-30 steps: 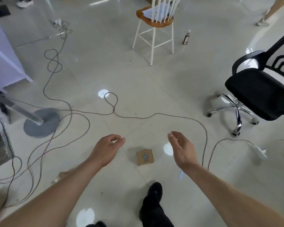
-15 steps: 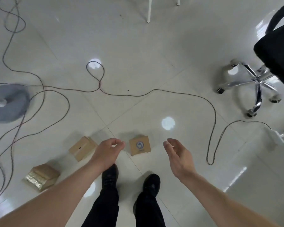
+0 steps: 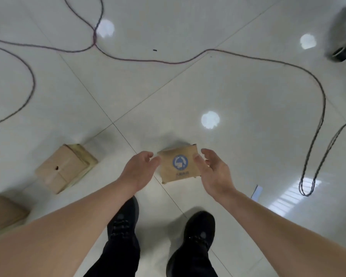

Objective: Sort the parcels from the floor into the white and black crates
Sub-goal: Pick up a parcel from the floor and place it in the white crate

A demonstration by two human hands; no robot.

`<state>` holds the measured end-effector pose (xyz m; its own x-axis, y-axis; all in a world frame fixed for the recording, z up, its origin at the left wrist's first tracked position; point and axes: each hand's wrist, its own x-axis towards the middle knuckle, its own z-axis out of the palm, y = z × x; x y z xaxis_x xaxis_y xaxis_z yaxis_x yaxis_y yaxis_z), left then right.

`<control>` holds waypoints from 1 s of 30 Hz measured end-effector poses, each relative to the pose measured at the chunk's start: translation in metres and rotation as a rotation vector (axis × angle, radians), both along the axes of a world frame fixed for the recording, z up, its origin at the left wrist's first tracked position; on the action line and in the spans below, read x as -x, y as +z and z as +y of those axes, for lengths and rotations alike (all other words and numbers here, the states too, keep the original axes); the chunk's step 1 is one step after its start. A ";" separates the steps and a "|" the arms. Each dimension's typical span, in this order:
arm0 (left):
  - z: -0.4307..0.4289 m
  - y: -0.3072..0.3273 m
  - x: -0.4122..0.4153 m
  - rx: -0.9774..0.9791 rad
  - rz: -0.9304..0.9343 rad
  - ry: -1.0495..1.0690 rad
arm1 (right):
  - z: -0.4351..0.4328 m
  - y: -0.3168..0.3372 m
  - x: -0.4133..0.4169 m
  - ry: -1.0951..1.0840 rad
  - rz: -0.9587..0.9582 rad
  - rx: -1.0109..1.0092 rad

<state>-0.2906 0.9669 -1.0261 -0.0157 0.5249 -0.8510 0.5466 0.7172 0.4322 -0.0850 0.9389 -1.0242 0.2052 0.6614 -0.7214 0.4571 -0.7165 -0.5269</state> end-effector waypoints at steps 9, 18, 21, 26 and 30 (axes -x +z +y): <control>0.020 -0.078 -0.021 0.189 -0.178 0.338 | 0.019 -0.095 0.011 -0.169 0.073 0.022; 0.001 -0.091 0.006 0.290 -0.158 0.493 | -0.018 -0.102 0.015 -0.389 0.102 0.099; 0.000 -0.102 0.010 0.372 -0.168 0.435 | -0.024 -0.112 0.015 -0.292 0.053 0.232; 0.000 -0.106 -0.001 0.319 -0.187 0.414 | -0.021 -0.117 0.023 -0.295 0.071 0.182; 0.001 -0.090 -0.006 0.291 -0.224 0.340 | -0.015 -0.110 0.031 -0.317 0.168 0.198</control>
<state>-0.2850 0.9680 -1.1159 0.0554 0.2622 -0.9634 0.1774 0.9470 0.2680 -0.1160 0.9236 -1.1343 0.2452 0.4289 -0.8694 0.1165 -0.9034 -0.4127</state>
